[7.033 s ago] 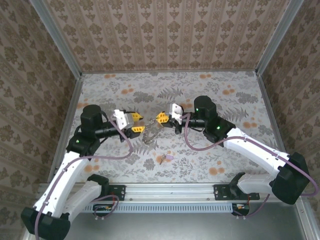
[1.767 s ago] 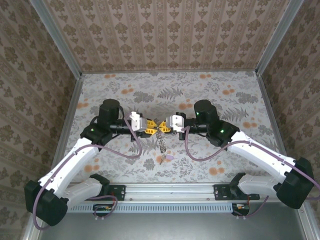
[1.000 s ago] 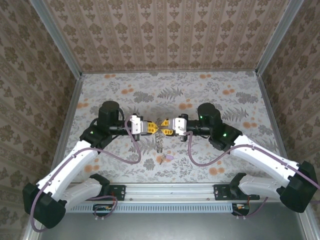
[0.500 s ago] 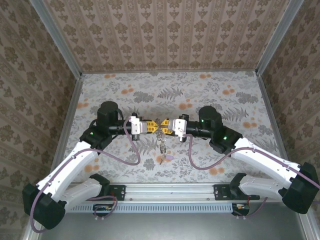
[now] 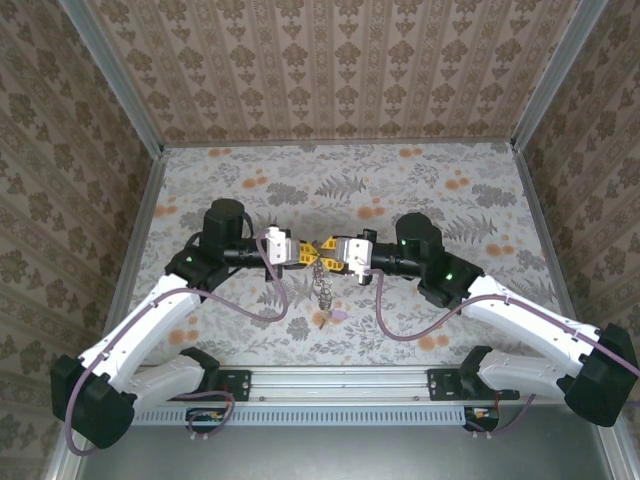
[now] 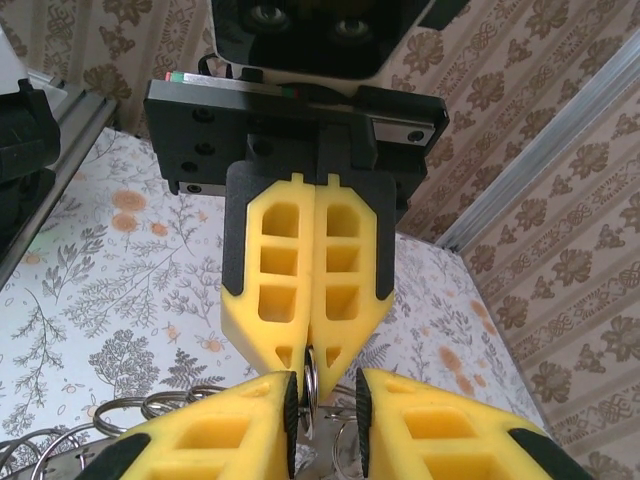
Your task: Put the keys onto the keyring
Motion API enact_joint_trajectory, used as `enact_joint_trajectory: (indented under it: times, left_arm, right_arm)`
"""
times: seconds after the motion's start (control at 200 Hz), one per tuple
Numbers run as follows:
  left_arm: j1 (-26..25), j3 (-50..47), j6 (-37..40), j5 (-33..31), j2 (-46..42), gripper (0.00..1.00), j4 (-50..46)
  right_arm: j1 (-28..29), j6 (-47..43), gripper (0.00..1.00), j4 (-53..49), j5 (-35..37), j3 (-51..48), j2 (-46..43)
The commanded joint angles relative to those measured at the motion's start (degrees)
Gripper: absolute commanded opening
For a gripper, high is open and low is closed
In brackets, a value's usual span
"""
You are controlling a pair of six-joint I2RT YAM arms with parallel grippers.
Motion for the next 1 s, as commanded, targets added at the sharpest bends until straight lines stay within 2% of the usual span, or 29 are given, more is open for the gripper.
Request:
enact_joint_trajectory:
  times: [0.0, 0.06, 0.29, 0.395, 0.535, 0.625, 0.7, 0.815, 0.995]
  left_arm:
    - [-0.4, 2.5, 1.0, 0.8, -0.2, 0.00, -1.4]
    - [-0.4, 2.6, 0.8, 0.8, -0.2, 0.00, -1.3]
    - [-0.4, 2.6, 0.5, 0.8, -0.1, 0.00, -1.5]
    - [-0.4, 2.6, 0.6, 1.0, 0.1, 0.00, -1.4]
    - [-0.4, 2.5, 1.6, 0.5, 0.1, 0.00, -1.7]
    - [-0.6, 2.1, 4.0, -0.8, -0.2, 0.00, -2.5]
    - [-1.0, 1.4, 7.4, -2.7, -0.9, 0.00, -3.2]
    - [-1.8, 0.2, 12.0, -5.8, -2.4, 0.00, -3.5]
    - [-2.5, -0.3, 17.5, -10.3, -4.1, 0.00, -4.4]
  right_arm:
    - [0.5, -0.5, 0.25, 0.9, 1.2, 1.0, 0.7]
    - [0.7, -0.9, 0.22, 0.6, 1.7, 1.1, 0.9]
    - [1.3, -2.5, 0.24, -0.8, 4.2, 1.7, 1.6]
    - [1.5, -2.4, 0.10, -1.1, 4.3, 2.4, 1.9]
    - [1.4, -0.8, 0.05, -1.8, 2.6, 3.3, 2.3]
    - [0.9, 1.3, 0.01, -4.8, -0.7, 4.9, 3.2]
    - [-0.6, 7.8, 0.00, -5.3, -4.2, 6.0, 4.9]
    - [-3.7, 19.2, 0.00, -8.5, -13.3, 8.6, 8.8]
    - [-5.7, 24.3, 0.00, -24.7, -26.9, 15.8, 16.3]
